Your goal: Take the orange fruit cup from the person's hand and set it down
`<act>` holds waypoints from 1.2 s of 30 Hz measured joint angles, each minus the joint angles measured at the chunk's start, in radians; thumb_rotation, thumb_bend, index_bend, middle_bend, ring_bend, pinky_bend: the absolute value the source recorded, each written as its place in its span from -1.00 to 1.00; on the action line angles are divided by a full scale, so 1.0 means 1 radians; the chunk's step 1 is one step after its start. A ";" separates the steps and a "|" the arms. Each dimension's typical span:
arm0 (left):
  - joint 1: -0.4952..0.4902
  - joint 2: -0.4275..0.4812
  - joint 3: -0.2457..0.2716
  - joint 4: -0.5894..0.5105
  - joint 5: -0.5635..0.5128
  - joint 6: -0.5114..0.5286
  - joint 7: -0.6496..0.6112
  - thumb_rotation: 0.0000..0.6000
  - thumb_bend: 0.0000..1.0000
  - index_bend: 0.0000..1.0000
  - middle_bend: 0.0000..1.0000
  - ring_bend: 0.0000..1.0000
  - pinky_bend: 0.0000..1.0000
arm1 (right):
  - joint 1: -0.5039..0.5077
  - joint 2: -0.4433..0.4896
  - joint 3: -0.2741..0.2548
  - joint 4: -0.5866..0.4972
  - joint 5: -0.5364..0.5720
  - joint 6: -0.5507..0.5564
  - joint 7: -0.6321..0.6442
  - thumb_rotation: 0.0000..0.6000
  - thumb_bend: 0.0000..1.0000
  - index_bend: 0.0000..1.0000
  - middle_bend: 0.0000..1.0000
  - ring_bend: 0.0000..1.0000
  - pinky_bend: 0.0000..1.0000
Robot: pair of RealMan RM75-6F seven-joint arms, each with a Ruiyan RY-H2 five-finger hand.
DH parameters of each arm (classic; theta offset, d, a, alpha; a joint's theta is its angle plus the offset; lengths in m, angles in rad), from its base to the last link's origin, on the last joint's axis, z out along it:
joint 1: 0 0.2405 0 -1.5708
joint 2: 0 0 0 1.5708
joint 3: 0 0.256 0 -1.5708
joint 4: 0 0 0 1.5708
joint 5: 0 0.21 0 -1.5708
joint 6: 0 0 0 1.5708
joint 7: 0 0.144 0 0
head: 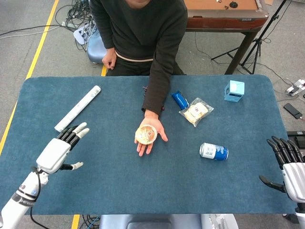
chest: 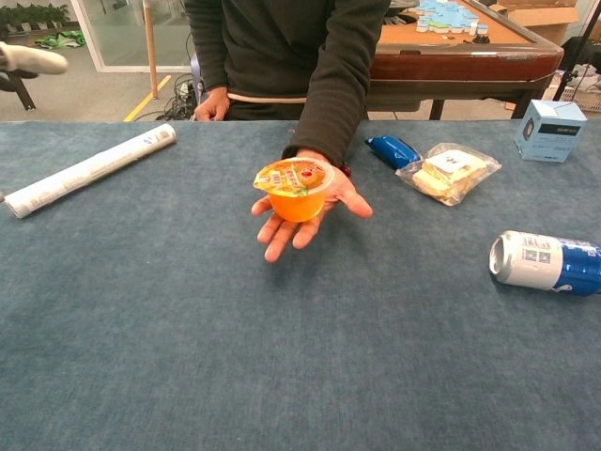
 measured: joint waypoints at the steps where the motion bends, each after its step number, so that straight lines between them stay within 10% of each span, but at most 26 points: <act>1: -0.035 -0.001 -0.009 0.010 0.011 -0.028 -0.022 1.00 -0.72 -1.00 -1.00 -1.00 -0.86 | 0.000 0.000 0.000 -0.002 0.000 -0.001 -0.003 1.00 -0.87 -0.97 -0.91 -1.00 -0.89; 17: -0.388 -0.157 -0.104 0.131 -0.033 -0.347 -0.113 1.00 -0.72 -1.00 -1.00 -1.00 -0.86 | -0.002 -0.003 -0.007 -0.010 0.008 -0.017 -0.016 1.00 -0.87 -0.97 -0.91 -1.00 -0.89; 36: -0.644 -0.340 -0.145 0.295 -0.263 -0.584 0.072 1.00 -0.72 -1.00 -1.00 -1.00 -0.86 | -0.012 -0.013 -0.014 0.020 0.017 -0.017 0.012 1.00 -0.87 -0.97 -0.91 -1.00 -0.89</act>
